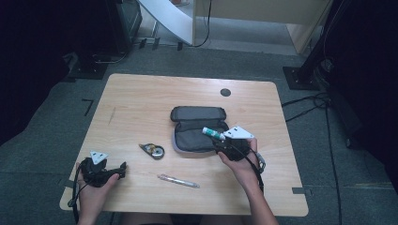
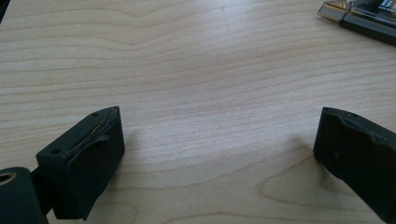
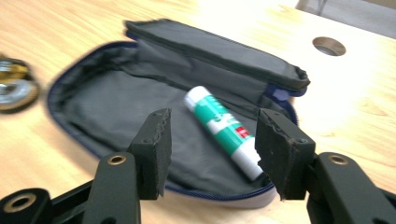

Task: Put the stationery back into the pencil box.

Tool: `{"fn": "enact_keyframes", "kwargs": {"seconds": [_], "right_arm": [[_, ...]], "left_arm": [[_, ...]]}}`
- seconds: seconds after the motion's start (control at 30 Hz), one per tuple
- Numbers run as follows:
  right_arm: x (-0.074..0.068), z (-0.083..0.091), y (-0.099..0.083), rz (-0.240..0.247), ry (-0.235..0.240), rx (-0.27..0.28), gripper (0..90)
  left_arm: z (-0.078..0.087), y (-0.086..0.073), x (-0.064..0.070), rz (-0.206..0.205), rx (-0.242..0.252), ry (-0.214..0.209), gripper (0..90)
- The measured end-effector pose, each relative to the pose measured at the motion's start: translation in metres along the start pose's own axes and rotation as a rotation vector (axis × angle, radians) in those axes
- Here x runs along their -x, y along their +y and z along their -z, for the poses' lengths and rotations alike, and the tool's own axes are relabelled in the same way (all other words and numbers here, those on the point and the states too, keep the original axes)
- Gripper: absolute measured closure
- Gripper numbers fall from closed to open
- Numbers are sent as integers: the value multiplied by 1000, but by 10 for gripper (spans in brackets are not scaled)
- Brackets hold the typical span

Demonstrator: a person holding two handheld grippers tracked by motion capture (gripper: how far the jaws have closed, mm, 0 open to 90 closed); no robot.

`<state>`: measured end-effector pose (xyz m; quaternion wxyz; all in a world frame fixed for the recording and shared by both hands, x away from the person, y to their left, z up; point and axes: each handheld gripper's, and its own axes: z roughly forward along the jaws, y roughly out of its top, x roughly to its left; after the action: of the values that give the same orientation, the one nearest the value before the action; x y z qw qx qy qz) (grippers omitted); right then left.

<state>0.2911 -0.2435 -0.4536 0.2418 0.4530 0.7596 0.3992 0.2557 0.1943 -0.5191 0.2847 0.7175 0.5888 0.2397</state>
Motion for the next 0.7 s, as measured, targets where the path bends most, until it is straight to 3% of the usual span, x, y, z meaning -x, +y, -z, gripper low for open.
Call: {"fn": "enact_keyframes", "kwargs": {"seconds": [0.3, 0.4, 0.7], "right_arm": [[-25, 19, -5, 31, 108, 14, 520], [-30, 21, -7, 38, 128, 15, 522], [-52, 21, -24, 76, 249, 10, 554]], "left_arm": [[0, 0, 0, 0, 0, 0, 21], [0, 0, 0, 0, 0, 0, 21], [0, 0, 0, 0, 0, 0, 21]]}}
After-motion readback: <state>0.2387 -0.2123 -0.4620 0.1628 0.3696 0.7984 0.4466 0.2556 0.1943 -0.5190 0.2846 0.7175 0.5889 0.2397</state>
